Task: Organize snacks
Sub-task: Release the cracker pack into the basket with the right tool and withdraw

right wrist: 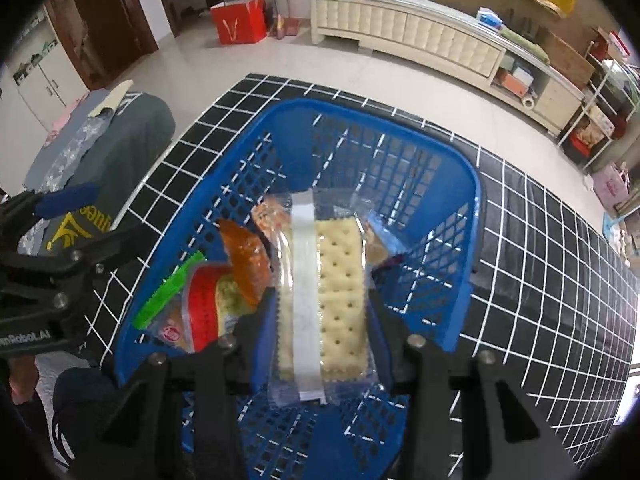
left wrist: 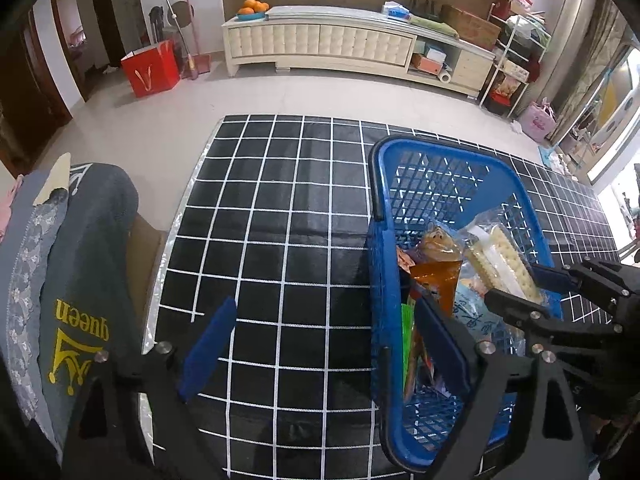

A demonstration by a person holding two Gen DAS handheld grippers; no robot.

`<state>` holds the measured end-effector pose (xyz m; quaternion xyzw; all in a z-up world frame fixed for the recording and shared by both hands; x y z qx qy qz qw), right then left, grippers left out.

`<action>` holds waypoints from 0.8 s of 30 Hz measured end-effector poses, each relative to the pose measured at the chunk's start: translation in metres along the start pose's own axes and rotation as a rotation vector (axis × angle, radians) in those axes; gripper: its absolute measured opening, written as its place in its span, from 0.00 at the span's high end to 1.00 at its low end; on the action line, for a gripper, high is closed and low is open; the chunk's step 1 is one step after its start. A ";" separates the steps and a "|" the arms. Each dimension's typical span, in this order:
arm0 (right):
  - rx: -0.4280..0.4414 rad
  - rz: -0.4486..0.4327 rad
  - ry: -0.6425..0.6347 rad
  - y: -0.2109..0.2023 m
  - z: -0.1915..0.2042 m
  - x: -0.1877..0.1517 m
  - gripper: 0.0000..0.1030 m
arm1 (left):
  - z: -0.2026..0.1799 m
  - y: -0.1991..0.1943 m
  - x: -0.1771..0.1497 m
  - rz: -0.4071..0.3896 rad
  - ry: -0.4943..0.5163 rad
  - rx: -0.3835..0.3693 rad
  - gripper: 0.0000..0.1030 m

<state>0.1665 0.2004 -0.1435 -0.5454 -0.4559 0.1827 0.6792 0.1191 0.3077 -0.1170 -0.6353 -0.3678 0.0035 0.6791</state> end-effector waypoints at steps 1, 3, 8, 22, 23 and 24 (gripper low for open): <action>0.001 0.000 0.000 0.001 0.000 -0.001 0.50 | 0.001 0.001 -0.001 0.001 0.001 0.003 0.14; 0.003 -0.002 0.006 0.002 0.000 0.000 0.39 | 0.002 0.002 -0.003 0.001 0.003 0.016 0.14; -0.003 -0.022 0.016 -0.008 -0.002 -0.007 0.29 | -0.001 -0.007 -0.011 -0.014 0.004 0.024 0.14; -0.025 -0.220 0.116 -0.108 -0.035 -0.069 0.27 | -0.051 -0.063 -0.050 -0.124 0.048 -0.048 0.14; -0.035 -0.231 0.122 -0.114 -0.038 -0.074 0.26 | -0.058 -0.068 -0.054 -0.137 0.058 -0.056 0.14; -0.046 -0.249 0.133 -0.123 -0.042 -0.083 0.26 | -0.068 -0.075 -0.059 -0.154 0.070 -0.067 0.14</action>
Point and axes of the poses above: each gripper's, at about its wrist camera, not at the fingertips, and y roughly the way its jaws point, z to its left, x to its top, the point moved 2 cm from there along y, roughly the way its jaws point, and after that the axes turned 1 degree about -y, right-handed, at the moved point
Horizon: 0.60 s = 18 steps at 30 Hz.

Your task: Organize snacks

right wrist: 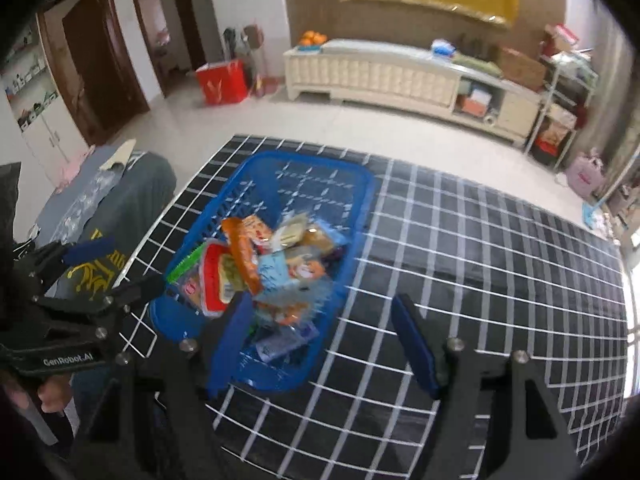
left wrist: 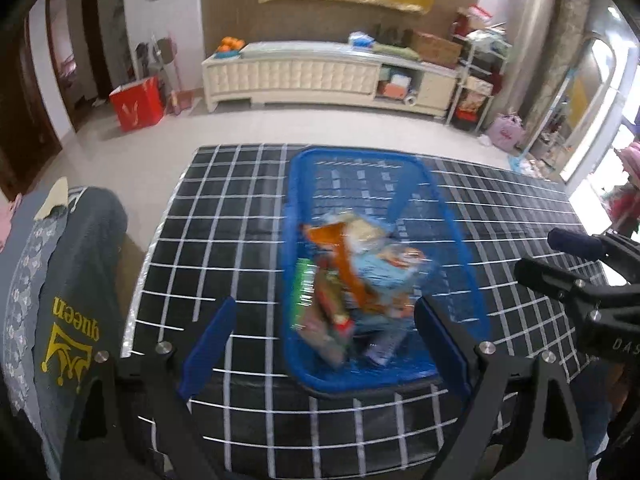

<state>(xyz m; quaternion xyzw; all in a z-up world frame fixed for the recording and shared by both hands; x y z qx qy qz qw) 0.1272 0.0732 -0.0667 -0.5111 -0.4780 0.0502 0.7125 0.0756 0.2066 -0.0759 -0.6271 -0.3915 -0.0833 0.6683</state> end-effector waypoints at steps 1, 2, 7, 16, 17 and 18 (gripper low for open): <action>-0.011 -0.013 0.008 -0.007 -0.004 -0.005 0.26 | -0.008 -0.006 -0.002 -0.015 0.009 -0.005 0.14; -0.025 -0.023 0.016 -0.015 -0.010 -0.010 0.26 | -0.013 -0.010 -0.004 -0.027 0.015 -0.012 0.14; -0.088 -0.074 0.060 -0.050 -0.033 -0.038 0.26 | -0.052 -0.038 -0.017 -0.110 0.058 -0.057 0.05; -0.183 -0.184 0.144 -0.096 -0.051 -0.084 0.21 | -0.104 -0.080 -0.045 -0.233 0.149 -0.078 0.00; -0.200 -0.191 0.146 -0.100 -0.051 -0.090 0.20 | -0.109 -0.083 -0.049 -0.239 0.156 -0.086 0.00; -0.212 -0.196 0.145 -0.101 -0.052 -0.091 0.15 | -0.112 -0.085 -0.052 -0.247 0.159 -0.085 0.00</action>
Point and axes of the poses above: each gripper's, at about its wrist camera, not at the fingertips, and y roughly the way its jaws point, z to its left, x to its top, the point moved 2 cm from there along y, roughly the way its jaws point, and after that the axes turned 1 degree about -y, right-handed, at the moved point
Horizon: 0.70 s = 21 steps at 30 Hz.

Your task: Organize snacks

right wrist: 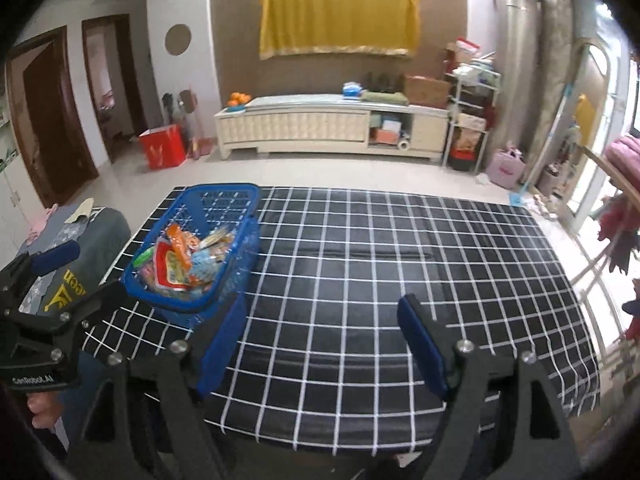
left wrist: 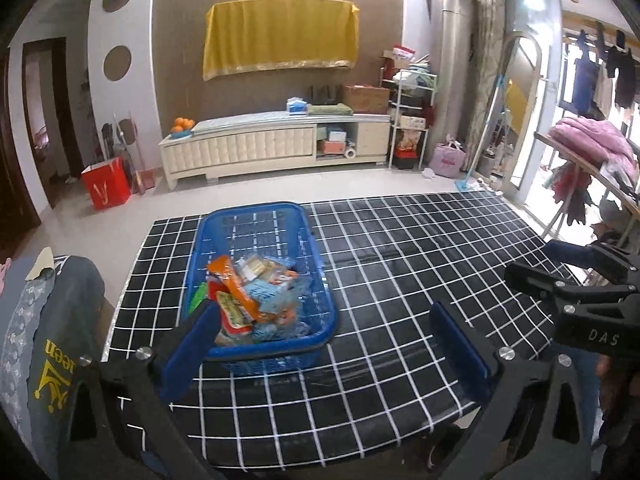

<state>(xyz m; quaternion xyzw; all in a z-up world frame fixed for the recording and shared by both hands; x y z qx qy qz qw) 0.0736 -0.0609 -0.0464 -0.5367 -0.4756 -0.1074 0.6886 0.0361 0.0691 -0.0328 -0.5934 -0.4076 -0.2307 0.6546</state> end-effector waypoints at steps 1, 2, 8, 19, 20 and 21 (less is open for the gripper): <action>-0.017 -0.015 -0.002 -0.006 0.000 -0.004 0.11 | -0.004 -0.002 -0.002 -0.009 0.006 0.004 0.00; -0.031 -0.027 -0.005 -0.010 0.000 -0.007 0.01 | -0.007 -0.004 -0.004 -0.018 0.012 0.012 0.00; -0.098 -0.124 0.000 -0.040 0.003 -0.025 0.00 | -0.019 -0.019 -0.015 -0.059 -0.007 -0.011 0.00; -0.131 -0.118 0.046 -0.053 0.001 -0.040 0.00 | -0.032 -0.031 -0.034 -0.066 0.030 -0.060 0.00; -0.133 -0.122 0.046 -0.055 0.003 -0.041 0.00 | -0.033 -0.032 -0.034 -0.067 0.037 -0.060 0.00; -0.135 -0.126 0.044 -0.056 0.004 -0.040 0.00 | -0.034 -0.034 -0.034 -0.067 0.041 -0.060 0.00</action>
Point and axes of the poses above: each gripper's, at about its wrist camera, not at the fingertips, and y roughly the way its jaws point, z to its left, x to its top, the point moved 2 cm from there along y, roughly the way its jaws point, and after that the axes turned 1 degree about -y, right-handed, at the moved point
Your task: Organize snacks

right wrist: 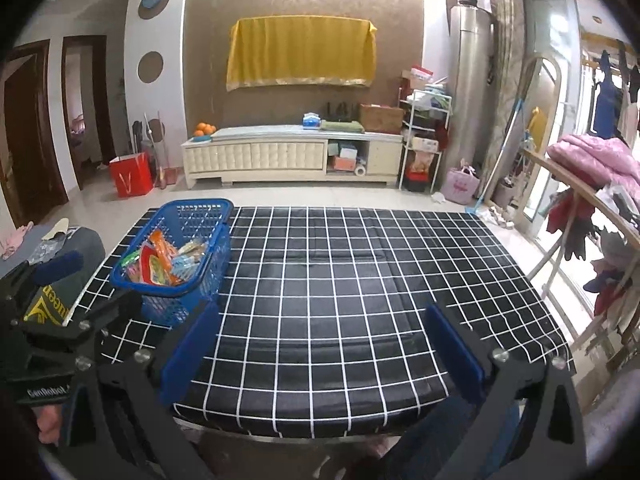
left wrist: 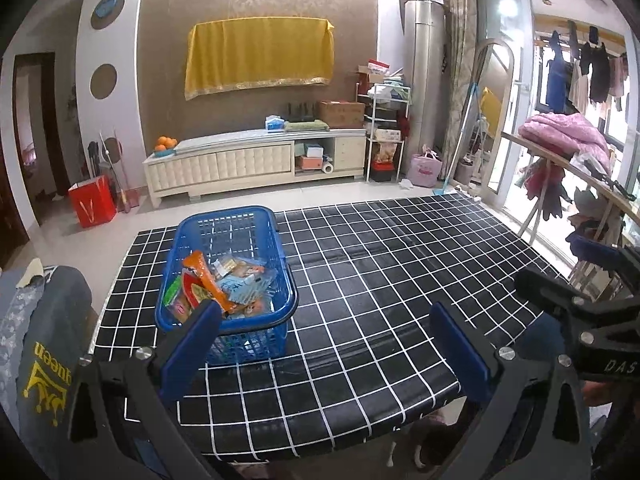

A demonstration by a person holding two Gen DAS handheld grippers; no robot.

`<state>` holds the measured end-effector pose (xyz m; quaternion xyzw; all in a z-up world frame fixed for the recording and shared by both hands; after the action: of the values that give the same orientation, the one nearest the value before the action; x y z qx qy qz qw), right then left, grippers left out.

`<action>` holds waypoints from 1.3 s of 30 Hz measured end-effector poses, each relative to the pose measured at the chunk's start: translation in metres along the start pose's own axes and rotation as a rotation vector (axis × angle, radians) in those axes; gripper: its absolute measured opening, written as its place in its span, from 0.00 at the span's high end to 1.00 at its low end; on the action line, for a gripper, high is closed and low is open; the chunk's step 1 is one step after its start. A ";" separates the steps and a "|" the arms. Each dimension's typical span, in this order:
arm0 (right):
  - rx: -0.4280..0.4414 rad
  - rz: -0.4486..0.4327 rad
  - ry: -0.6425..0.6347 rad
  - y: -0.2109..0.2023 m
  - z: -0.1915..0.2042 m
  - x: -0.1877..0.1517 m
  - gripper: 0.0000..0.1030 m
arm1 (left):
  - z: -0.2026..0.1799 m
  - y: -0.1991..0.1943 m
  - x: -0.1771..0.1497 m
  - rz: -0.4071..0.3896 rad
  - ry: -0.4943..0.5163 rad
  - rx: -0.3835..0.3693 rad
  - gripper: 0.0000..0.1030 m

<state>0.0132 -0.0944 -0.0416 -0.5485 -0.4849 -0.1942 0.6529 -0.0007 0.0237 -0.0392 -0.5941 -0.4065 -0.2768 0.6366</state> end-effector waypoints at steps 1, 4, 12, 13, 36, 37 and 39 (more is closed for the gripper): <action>-0.001 -0.005 -0.005 -0.002 0.002 0.001 0.00 | 0.000 -0.002 0.000 -0.004 0.002 0.000 0.00; -0.010 -0.008 -0.007 -0.006 0.003 0.000 0.00 | 0.002 -0.006 0.001 -0.010 -0.002 -0.002 0.00; -0.032 0.010 -0.006 -0.008 0.006 -0.003 0.00 | 0.006 -0.003 -0.002 0.000 -0.006 -0.020 0.00; -0.037 0.011 -0.009 -0.008 0.006 -0.003 0.00 | 0.006 -0.003 -0.002 0.001 -0.007 -0.025 0.00; -0.073 0.030 -0.002 -0.008 0.002 -0.002 0.00 | -0.002 0.004 -0.001 0.020 -0.012 -0.069 0.00; -0.072 0.030 -0.002 -0.009 0.002 -0.002 0.00 | -0.002 0.004 -0.002 0.019 -0.010 -0.069 0.00; -0.072 0.030 -0.002 -0.009 0.002 -0.003 0.00 | -0.001 0.002 -0.002 0.016 -0.008 -0.066 0.00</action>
<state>0.0036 -0.0959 -0.0391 -0.5791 -0.4700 -0.2009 0.6352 0.0004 0.0223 -0.0418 -0.6189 -0.3949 -0.2827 0.6173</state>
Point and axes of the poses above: each gripper's, at about its wrist camera, not at the fingertips, and y roughly the way its jaws point, z to its left, x to its top, the point moved 2 cm from there along y, roughly the way its jaws point, and after that the axes turned 1 degree about -y, right-handed, at the moved point
